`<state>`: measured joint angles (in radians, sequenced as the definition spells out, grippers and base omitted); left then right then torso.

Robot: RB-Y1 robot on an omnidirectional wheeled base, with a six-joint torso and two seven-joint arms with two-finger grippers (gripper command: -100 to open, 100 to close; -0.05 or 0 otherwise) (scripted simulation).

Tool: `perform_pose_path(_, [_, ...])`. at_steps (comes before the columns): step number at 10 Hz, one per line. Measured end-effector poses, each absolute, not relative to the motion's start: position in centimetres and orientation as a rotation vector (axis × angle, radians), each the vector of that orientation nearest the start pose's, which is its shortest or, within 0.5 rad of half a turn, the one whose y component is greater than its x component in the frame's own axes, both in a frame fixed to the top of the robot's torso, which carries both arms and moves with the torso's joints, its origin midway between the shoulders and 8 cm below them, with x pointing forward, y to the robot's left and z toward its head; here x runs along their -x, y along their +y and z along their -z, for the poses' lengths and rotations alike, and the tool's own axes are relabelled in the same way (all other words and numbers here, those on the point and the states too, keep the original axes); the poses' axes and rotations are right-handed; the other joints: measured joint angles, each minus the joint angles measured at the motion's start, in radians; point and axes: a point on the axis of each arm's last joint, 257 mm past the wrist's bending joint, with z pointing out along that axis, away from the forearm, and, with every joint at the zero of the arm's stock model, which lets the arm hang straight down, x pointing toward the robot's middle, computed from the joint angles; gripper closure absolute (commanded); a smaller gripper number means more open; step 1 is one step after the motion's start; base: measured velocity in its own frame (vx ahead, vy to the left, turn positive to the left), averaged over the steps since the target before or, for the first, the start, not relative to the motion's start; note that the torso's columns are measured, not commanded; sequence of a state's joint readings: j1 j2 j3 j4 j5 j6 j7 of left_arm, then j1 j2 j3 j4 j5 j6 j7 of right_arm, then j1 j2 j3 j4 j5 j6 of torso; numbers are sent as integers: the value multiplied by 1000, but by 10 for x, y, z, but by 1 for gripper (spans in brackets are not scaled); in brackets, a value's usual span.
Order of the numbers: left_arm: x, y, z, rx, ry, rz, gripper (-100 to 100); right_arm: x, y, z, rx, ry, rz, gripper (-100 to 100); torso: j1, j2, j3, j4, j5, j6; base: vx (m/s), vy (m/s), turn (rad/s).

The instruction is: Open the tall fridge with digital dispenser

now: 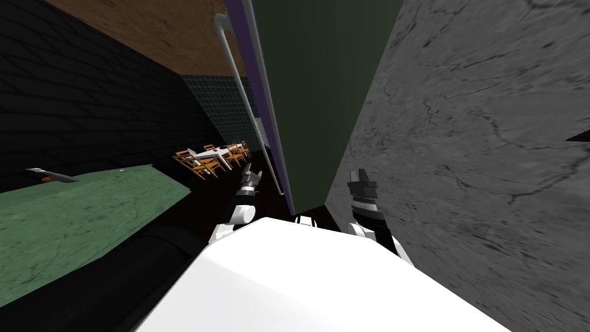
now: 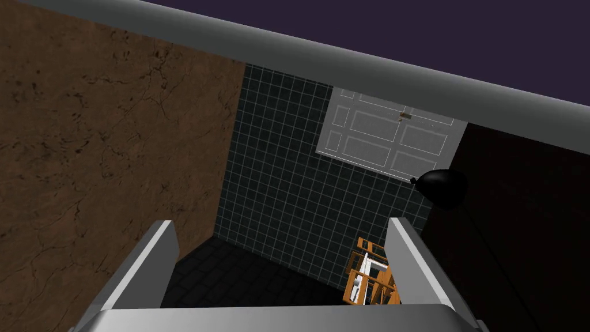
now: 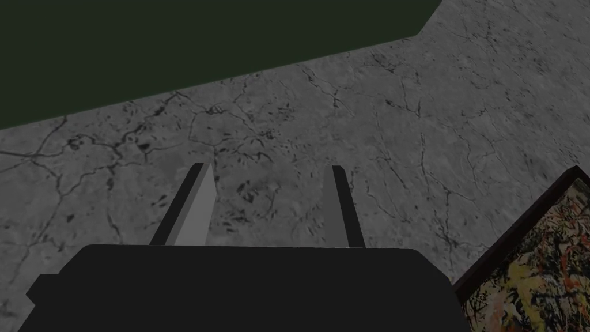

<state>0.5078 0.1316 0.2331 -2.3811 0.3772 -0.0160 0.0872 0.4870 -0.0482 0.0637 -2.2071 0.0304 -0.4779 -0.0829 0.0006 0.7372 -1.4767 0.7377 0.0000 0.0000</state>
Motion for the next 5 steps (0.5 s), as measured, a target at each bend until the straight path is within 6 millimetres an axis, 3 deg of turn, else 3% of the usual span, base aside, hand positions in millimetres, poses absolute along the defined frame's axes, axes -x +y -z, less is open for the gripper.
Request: perform_pose_path(5, [-371, 384, 33, 1203, 698, 1360, -100, -365, -251, 10, -715, 712, -1408, 0, 1, 1, 1, 0, 0, 0, 133, -146, 103])
